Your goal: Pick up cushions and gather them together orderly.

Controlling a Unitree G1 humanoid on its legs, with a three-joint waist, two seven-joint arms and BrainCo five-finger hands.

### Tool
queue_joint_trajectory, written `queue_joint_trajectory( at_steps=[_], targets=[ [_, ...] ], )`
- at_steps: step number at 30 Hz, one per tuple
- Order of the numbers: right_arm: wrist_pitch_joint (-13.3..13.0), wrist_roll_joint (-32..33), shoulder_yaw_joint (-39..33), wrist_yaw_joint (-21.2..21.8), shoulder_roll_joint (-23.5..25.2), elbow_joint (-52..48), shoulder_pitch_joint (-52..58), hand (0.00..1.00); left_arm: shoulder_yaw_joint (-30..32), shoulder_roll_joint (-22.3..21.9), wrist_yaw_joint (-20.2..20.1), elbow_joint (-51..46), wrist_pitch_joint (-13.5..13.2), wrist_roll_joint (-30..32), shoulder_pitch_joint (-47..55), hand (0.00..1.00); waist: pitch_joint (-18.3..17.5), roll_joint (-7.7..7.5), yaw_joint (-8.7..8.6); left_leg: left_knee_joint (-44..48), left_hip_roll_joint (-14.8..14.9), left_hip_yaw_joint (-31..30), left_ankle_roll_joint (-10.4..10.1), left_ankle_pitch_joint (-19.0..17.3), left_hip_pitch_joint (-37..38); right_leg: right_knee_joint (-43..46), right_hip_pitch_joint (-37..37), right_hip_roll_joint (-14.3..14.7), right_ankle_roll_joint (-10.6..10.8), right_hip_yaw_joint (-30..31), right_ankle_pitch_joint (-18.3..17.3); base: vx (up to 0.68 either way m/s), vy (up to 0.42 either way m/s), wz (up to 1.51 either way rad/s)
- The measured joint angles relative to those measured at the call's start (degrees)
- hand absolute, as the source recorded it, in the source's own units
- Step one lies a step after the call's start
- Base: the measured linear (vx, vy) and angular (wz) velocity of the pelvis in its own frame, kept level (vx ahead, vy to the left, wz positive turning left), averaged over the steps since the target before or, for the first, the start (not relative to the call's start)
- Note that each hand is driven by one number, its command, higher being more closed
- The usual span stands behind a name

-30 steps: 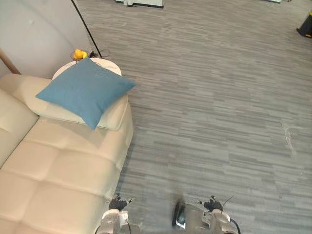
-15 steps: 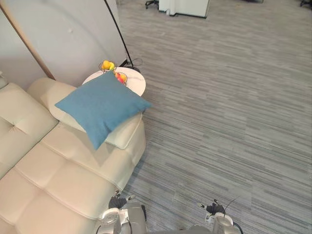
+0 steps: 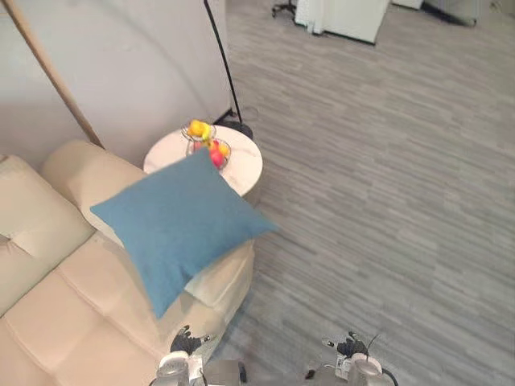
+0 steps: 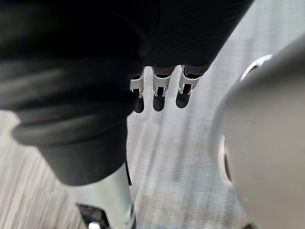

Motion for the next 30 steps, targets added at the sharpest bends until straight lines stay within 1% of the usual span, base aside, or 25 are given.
queue_joint_trajectory(
  at_steps=[1,2,3,4,5,6,7,8,9,10,11,12,13,14,15,16,17,18,19,21,23,26,28,29,30],
  targets=[
    [0.0,0.0,0.0,0.0,0.0,-0.1,0.1,0.00,0.2,-0.2,0.0,-0.1,0.0,0.3,-0.2,0.00,0.0,-0.16,-0.08,0.1,0.1,-1.3,-0.6,-0.4,0.2,-2.6,-1.0,1.5,0.0,3.2,0.8,0.26,-0.252,1.11],
    [0.1,0.0,0.0,0.0,0.0,-0.1,0.1,0.00,0.3,-0.1,0.0,-0.1,0.0,1.0,-0.4,0.00,0.1,-0.46,-0.25,0.3,0.3,-3.5,-1.8,-1.2,0.7,-7.0,-1.7,4.1,0.6,9.6,2.8,0.31,-0.387,1.21],
    [0.0,0.0,0.0,-0.1,0.2,-0.5,0.7,0.00,0.3,0.1,0.2,0.0,0.0,1.5,-0.1,0.00,-0.1,-1.14,-0.97,1.4,-0.2,-6.9,-3.3,-2.9,0.9,-11.2,-1.5,5.7,1.3,16.2,5.2,0.34,-0.428,1.32],
    [0.0,0.2,-0.1,0.0,0.4,-0.8,1.5,0.00,0.3,0.4,0.3,0.0,-0.1,1.5,-0.1,0.00,-0.3,-1.79,-1.07,2.1,-0.9,-8.7,-3.9,-4.0,0.9,-10.8,-1.5,5.4,1.1,17.2,7.8,0.31,-0.402,1.37],
    [-0.2,1.2,-0.7,0.0,0.6,-1.1,2.2,0.00,0.4,-0.2,0.6,0.1,-0.1,1.6,-0.1,0.00,-0.7,-1.81,-1.03,3.4,-0.7,-10.9,-4.8,-5.1,1.0,-7.4,-1.6,5.2,-0.6,15.5,7.6,0.27,-0.302,1.07],
    [0.0,1.1,-0.7,-0.1,-0.1,-1.0,2.2,0.00,0.6,-1.4,0.7,-0.1,-0.2,1.6,0.5,0.00,-1.5,-0.48,-0.94,4.0,0.7,-11.9,-5.4,-5.3,0.6,-6.2,-1.5,5.3,-1.8,12.9,5.3,0.32,-0.310,1.19],
    [0.1,1.1,-0.5,-0.1,-0.7,-1.2,2.0,0.00,1.0,-2.0,0.8,-0.4,-0.3,1.6,0.9,0.00,-2.0,0.87,-1.06,7.7,2.2,-11.8,-5.5,-5.3,-2.1,-6.1,-1.4,5.3,-2.4,10.1,4.3,0.31,-0.278,1.16],
    [0.0,1.1,-0.4,-0.1,-1.2,-1.3,1.9,0.00,1.4,-2.8,0.8,-0.6,-0.3,1.6,0.5,0.00,-2.1,1.92,-1.26,13.0,3.7,-11.0,-6.3,-5.0,-6.0,-6.6,-1.1,5.3,-2.7,7.8,3.9,0.28,-0.259,1.23],
    [0.1,1.2,-0.4,-0.1,-1.5,-1.4,1.6,0.00,2.0,-3.3,0.8,-1.3,-0.3,1.5,-0.2,0.00,-1.8,2.55,-1.08,19.4,5.6,-8.1,-7.9,-4.2,-10.3,-7.3,0.0,5.7,-3.7,5.6,3.4,0.24,-0.249,1.06],
    [0.4,1.2,-0.2,-0.2,-1.4,-1.3,1.5,0.00,2.5,-3.4,0.8,-2.0,-0.3,1.5,-0.2,0.00,-1.7,2.52,-0.60,24.0,8.0,-4.4,-7.9,-4.4,-12.6,-8.0,1.6,5.7,-4.3,3.4,3.1,0.24,-0.226,0.93],
    [0.4,1.2,0.0,-0.3,-1.1,-1.3,1.6,0.00,2.4,-3.2,0.8,-2.5,-0.3,1.5,-0.1,0.00,-1.4,2.12,-0.47,26.0,9.8,-0.8,-7.7,-4.5,-13.3,-8.8,3.8,5.6,-4.9,1.4,2.7,0.26,-0.193,0.77],
    [0.4,1.2,0.1,-0.4,-0.7,-1.3,1.6,0.00,2.2,-2.9,0.9,-2.9,-0.3,1.5,0.0,0.00,-1.0,1.40,-0.40,25.9,11.1,3.2,-7.0,-4.0,-13.2,-9.4,5.7,5.0,-5.2,-0.6,2.5,0.23,-0.125,0.92],
    [0.4,1.3,-0.1,-0.5,-0.2,-1.6,1.7,0.00,0.4,-2.6,0.9,-3.4,-0.3,1.6,-0.4,0.00,-0.8,0.60,-0.56,22.8,12.5,9.2,-5.1,-2.9,-13.3,-10.9,7.9,3.8,-5.2,-3.2,2.5,0.21,-0.103,0.84],
    [0.5,1.3,-0.1,-0.6,-0.1,-1.9,1.9,0.00,-0.1,-2.6,0.9,-3.4,-0.4,1.6,-0.7,0.00,-0.7,0.41,-0.72,20.8,13.2,12.3,-4.3,-2.2,-13.3,-11.6,8.5,3.4,-5.2,-4.5,2.5,0.14,-0.030,0.95],
    [0.4,1.5,-0.5,-0.6,0.0,-3.0,2.3,0.00,-1.5,-3.0,0.8,-3.4,-0.4,1.7,-1.1,0.00,-0.8,0.45,-0.96,16.5,14.2,17.8,-3.0,0.4,-13.3,-12.4,9.3,2.6,-5.0,-7.0,2.5,0.10,0.009,0.83],
    [0.4,2.1,-0.6,-0.6,-0.1,-3.4,2.4,0.00,-2.2,-3.5,0.8,-3.3,-0.3,2.1,-1.2,0.00,-1.0,0.74,-1.26,13.2,15.0,21.6,-3.3,3.5,-13.3,-12.9,9.5,2.2,-4.5,-8.6,2.5,0.12,0.073,1.02],
    [0.5,2.4,-0.8,-0.7,-0.4,-3.2,2.6,0.00,-3.3,-3.3,0.7,-2.7,-0.3,2.2,-1.8,0.00,-1.3,0.44,-1.41,11.0,13.7,24.4,-4.5,4.2,-13.3,-13.2,9.5,1.0,-2.9,-9.8,2.5,0.12,0.127,0.88],
    [0.5,2.4,-0.7,-0.6,0.2,-3.1,2.6,0.00,-3.9,-2.8,0.7,-2.3,-0.3,2.5,-2.2,0.00,-1.5,-0.36,-1.25,8.4,12.0,24.9,-4.6,4.5,-13.3,-14.7,9.6,0.4,-1.9,-10.6,2.9,0.12,0.140,0.70],
    [0.5,2.4,-0.7,-0.6,0.7,-3.0,2.3,0.00,-4.0,-2.4,0.7,-2.3,-0.3,2.6,-2.3,0.00,-1.5,-0.81,-1.04,7.2,10.9,24.6,-4.4,4.8,-13.2,-16.0,10.0,0.2,-1.1,-10.7,3.5,0.12,0.141,0.50],
    [0.5,2.4,-0.6,-0.5,1.2,-1.8,2.1,0.00,-5.2,-0.8,0.6,-0.8,-0.2,2.6,-2.2,0.00,-1.7,-1.68,-1.48,2.6,6.9,23.2,-3.8,6.4,-10.7,-18.6,12.9,-1.5,0.0,-11.9,4.7,0.13,0.152,0.44],
    [0.7,2.3,-0.6,-0.4,0.7,-0.4,2.2,0.00,-6.0,0.4,0.6,0.2,-0.2,2.6,-1.9,0.00,-1.7,-1.85,-1.59,-1.3,4.1,22.6,-3.4,7.5,-7.7,-19.4,14.7,-2.7,0.7,-12.2,5.4,0.08,0.113,0.30],
    [0.7,2.1,-0.6,-0.3,0.6,0.3,1.8,0.00,-5.9,1.8,0.6,1.3,-0.1,2.5,-0.8,0.00,-1.8,-2.21,-1.61,-6.1,1.6,22.0,-2.9,9.2,-5.5,-17.2,14.9,-4.4,0.7,-12.3,5.7,0.04,0.068,0.16],
    [0.8,2.2,-0.6,-0.3,0.4,1.2,1.4,0.00,-5.9,2.6,0.6,1.9,-0.2,2.4,-0.4,0.00,-1.8,-2.19,-2.07,-7.9,0.6,20.0,-2.5,10.0,-4.8,-10.7,12.4,-5.6,0.2,-10.2,5.9,0.00,0.050,0.37],
    [0.8,2.2,-0.6,-0.3,0.2,1.4,1.3,0.00,-6.0,2.6,0.6,2.1,-0.2,2.4,-0.4,0.00,-1.7,-2.28,-2.48,-8.8,0.4,18.5,-2.3,10.3,-4.1,-6.3,10.9,-5.6,-0.9,-6.9,6.5,0.01,0.024,0.59],
    [0.7,2.2,-0.6,-0.2,0.2,1.3,1.4,0.00,-6.0,2.5,0.6,2.2,-0.2,2.4,-0.3,0.00,-1.4,-1.94,-2.76,-9.6,0.7,17.0,-2.2,10.6,-3.5,-3.7,8.9,-4.6,-2.1,-2.3,4.3,-0.01,-0.007,0.74]
  ],
)
